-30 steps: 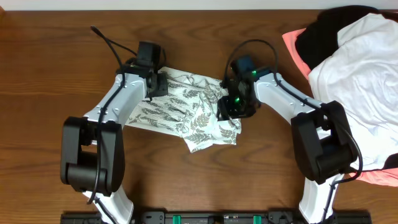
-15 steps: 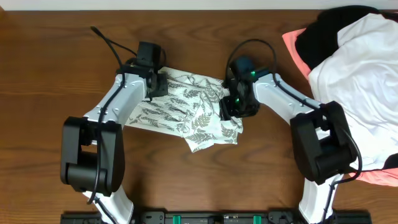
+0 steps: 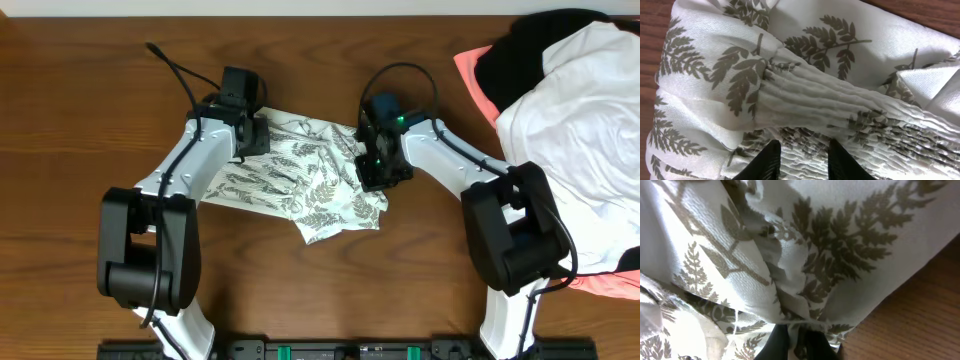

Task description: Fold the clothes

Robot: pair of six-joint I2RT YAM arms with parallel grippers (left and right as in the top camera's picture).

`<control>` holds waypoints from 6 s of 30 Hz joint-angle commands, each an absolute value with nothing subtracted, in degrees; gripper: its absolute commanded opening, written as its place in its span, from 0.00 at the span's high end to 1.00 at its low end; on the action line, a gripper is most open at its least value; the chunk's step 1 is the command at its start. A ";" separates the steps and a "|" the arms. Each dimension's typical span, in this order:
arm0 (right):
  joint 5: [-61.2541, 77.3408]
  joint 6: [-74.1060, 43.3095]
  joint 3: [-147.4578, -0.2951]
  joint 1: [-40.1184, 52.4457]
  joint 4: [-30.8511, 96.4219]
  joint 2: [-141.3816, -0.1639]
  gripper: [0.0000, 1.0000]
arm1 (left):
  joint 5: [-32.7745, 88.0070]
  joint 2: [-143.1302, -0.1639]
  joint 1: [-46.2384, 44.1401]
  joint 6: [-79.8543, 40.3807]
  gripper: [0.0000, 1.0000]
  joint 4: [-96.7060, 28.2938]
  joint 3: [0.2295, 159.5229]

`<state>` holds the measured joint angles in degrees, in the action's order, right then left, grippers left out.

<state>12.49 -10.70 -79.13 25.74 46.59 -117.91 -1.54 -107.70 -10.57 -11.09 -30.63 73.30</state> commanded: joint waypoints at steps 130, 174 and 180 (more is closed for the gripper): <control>-13.45 -11.29 -76.16 13.45 56.16 -123.81 0.96 | -4.97 -115.85 -14.81 -21.56 0.94 -41.10 72.97; -10.81 -11.31 -76.16 13.47 56.40 -123.81 0.96 | -4.99 -108.22 -18.52 18.39 0.56 -21.56 73.01; -10.02 -11.77 -76.16 13.47 56.49 -123.81 0.96 | -3.73 -108.25 -18.52 25.74 0.56 -18.11 73.01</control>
